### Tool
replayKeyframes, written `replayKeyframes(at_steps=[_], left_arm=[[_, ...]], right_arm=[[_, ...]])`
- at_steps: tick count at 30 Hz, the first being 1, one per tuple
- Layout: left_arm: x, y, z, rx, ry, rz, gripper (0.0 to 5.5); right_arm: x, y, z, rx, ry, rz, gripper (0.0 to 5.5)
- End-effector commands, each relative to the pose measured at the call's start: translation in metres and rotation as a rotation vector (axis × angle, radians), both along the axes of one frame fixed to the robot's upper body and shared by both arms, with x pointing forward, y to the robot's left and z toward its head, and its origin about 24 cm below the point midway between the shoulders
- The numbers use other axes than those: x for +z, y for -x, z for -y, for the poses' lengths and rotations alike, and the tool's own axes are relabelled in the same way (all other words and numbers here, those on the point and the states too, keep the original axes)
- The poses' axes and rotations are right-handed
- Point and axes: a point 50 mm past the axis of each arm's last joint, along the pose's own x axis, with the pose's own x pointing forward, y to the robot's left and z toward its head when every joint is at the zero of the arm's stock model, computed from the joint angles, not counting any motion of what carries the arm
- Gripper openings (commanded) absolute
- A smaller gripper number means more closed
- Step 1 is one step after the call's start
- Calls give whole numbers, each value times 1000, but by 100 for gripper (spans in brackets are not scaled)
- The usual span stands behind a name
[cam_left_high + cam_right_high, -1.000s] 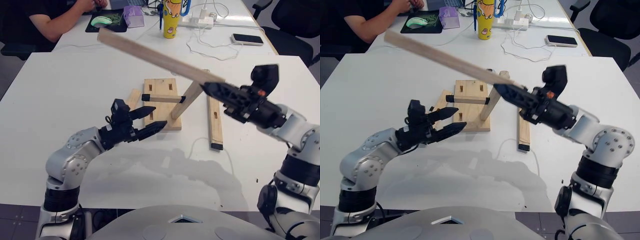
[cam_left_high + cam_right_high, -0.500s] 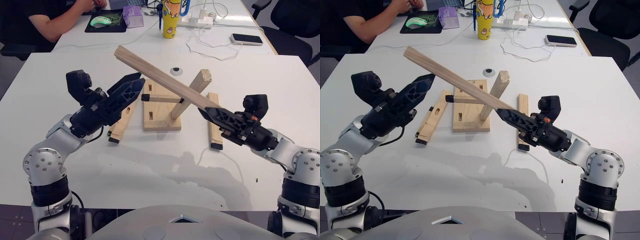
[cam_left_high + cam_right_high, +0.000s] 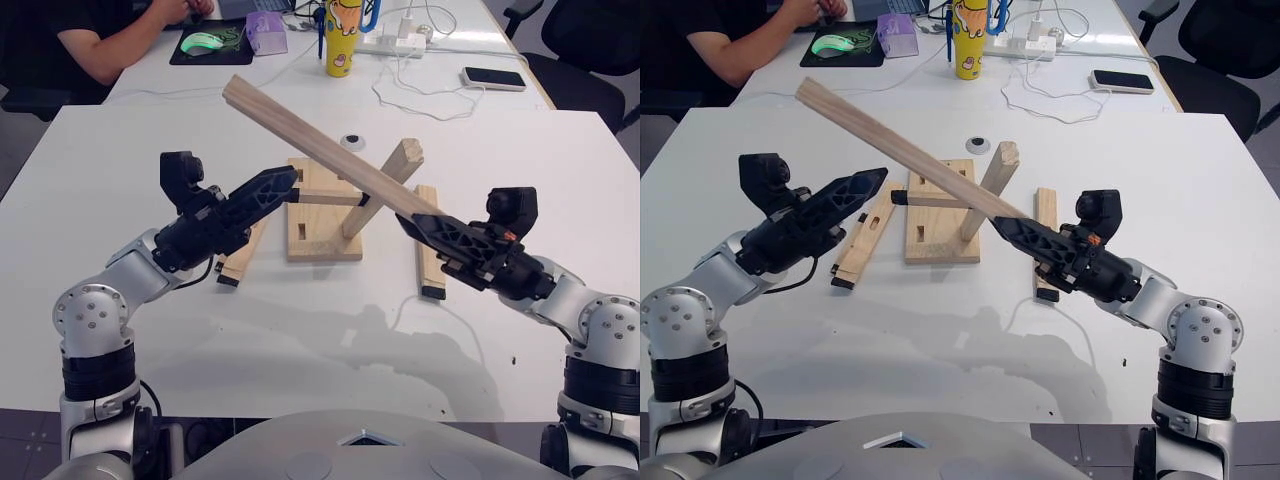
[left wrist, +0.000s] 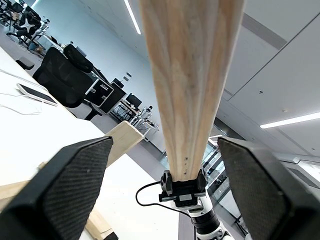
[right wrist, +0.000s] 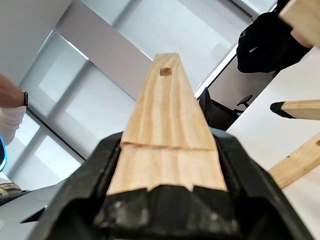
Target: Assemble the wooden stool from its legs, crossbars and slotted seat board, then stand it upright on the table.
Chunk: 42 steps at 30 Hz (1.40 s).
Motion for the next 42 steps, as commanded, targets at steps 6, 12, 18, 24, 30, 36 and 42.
replayKeyframes(at_steps=[6, 12, 18, 24, 30, 36, 42], left_arm=[[10, 0, 5, -40, 6, 17, 389], [9, 1, 7, -58, -8, 11, 389], [10, 1, 6, -73, -16, 10, 372], [10, 0, 4, -66, -13, 6, 293], [11, -2, -2, -36, -13, 6, 213], [13, -4, -6, -15, -6, 14, 203], [13, -3, -7, -13, -6, 17, 203]], right_arm=[[1, 3, -5, 58, 28, 32, 205], [0, 3, -6, 64, 41, 44, 205], [-2, 3, -5, 71, 47, 54, 205], [-3, 3, -2, 70, 49, 52, 205], [-3, 2, 3, 62, 55, 49, 205], [-3, 3, 6, 81, 63, 40, 205], [-7, 4, 7, 90, 86, 23, 205]])
